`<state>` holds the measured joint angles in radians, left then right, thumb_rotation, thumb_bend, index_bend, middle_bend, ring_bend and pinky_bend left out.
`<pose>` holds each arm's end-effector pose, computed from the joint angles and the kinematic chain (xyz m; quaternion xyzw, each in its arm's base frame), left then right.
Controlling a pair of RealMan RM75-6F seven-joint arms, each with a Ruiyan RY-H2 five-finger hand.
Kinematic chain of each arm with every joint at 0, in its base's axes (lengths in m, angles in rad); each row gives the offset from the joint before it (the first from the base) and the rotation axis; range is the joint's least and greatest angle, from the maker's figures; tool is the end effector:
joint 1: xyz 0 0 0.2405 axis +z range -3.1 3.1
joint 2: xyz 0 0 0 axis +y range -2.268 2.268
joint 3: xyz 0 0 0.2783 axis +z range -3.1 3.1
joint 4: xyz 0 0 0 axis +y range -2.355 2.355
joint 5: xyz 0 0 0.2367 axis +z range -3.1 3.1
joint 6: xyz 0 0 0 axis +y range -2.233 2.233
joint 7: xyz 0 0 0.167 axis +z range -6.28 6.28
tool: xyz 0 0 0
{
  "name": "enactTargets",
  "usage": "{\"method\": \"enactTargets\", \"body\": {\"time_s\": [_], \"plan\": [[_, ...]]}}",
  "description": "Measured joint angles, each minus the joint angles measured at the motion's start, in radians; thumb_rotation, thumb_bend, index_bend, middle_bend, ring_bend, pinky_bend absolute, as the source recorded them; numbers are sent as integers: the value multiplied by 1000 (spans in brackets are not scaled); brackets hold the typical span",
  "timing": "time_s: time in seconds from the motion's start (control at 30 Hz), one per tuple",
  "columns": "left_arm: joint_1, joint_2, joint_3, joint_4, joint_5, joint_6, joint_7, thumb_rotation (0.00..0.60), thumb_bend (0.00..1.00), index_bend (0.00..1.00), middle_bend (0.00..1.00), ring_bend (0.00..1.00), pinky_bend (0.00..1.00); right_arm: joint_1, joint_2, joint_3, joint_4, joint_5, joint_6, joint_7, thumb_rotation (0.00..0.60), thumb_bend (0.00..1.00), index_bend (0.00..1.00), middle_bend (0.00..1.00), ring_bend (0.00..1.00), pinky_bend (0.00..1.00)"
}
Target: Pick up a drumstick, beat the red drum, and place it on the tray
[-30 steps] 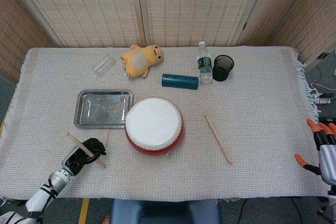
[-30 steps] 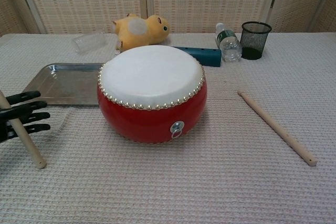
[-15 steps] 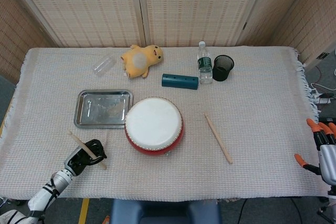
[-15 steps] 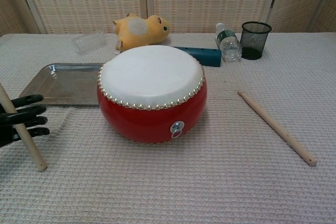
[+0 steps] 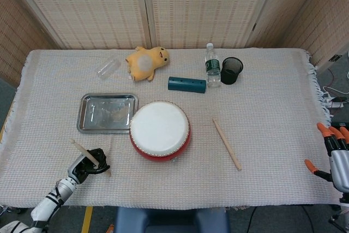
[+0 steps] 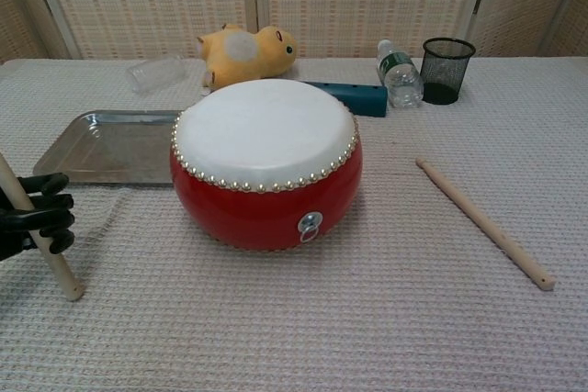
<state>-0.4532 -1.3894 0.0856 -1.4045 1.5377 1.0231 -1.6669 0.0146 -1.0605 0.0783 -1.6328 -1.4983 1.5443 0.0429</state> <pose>-0.3008 0.2741 -0.0228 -0.2252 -0.8510 -0.4733 0.0323 -0.3488 -0.1900 0.1764 0.5621 -0.3824 0.3977 0.6161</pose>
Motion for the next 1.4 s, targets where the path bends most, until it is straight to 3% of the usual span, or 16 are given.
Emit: {"method": "enactTargets", "body": {"time_s": [0.83, 1.17, 1.4], "plan": [[73, -67, -31, -55, -104, 23, 481, 600, 219, 887, 971, 873, 808, -8, -3, 0, 2, -19, 28, 5, 600, 194, 0, 142, 6, 59], [140, -138, -66, -27, -103, 141, 519, 600, 222, 904, 987, 884, 816, -7, -1, -1, -3, -22, 28, -1, 600, 194, 0, 142, 5, 59], [172, -166, -60, 9, -67, 201, 523, 600, 231, 907, 988, 883, 815, -7, -2, -2, -6, -23, 26, -5, 600, 194, 0, 142, 5, 59]]}}
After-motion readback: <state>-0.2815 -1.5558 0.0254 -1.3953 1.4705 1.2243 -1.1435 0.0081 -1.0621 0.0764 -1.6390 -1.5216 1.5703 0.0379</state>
